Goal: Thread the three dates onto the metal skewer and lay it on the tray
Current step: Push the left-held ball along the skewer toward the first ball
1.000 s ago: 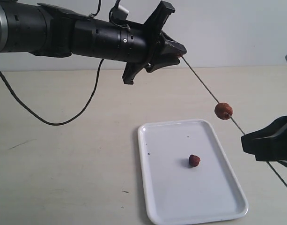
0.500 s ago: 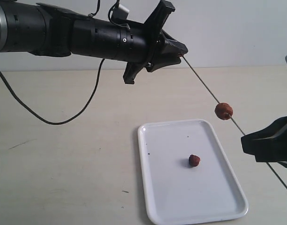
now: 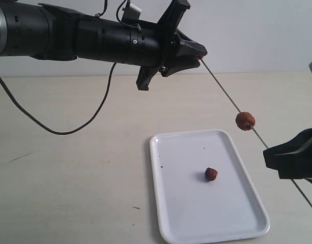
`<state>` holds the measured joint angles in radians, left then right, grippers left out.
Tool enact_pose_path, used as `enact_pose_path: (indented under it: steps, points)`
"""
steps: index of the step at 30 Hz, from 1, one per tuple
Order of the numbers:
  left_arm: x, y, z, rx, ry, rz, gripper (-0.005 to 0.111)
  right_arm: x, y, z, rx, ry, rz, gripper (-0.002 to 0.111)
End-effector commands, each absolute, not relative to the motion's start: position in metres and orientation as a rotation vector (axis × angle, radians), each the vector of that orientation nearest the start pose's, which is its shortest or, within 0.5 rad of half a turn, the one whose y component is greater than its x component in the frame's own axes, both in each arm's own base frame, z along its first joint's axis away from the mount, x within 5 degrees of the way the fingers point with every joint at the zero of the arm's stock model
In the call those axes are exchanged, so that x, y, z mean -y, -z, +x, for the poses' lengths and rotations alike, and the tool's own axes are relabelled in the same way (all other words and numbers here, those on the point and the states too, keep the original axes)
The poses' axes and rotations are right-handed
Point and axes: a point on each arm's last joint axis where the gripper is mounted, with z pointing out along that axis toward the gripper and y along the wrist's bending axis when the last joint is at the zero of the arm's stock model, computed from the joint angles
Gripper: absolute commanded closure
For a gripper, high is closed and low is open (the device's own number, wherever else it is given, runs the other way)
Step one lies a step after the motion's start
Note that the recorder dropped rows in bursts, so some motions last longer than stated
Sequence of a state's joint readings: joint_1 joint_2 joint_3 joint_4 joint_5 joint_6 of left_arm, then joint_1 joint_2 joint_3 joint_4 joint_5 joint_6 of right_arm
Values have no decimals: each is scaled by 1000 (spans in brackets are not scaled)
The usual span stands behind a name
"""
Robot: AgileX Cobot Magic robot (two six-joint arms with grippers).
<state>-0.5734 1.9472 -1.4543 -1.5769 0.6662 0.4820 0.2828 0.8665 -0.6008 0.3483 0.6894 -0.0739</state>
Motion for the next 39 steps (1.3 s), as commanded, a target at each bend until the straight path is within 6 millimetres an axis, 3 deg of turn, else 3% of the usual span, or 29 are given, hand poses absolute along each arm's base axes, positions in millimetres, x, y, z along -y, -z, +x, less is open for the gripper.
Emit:
enact_pose_path:
  steps: [1,39]
  points:
    - [291,-272,335,-2320,1698,-9,80,-61,-274,146,-2402,-464,-203,108]
    - [285,-277,337,-2294,1748,14,80,-57,-271,145,-2451,-415,-160,108]
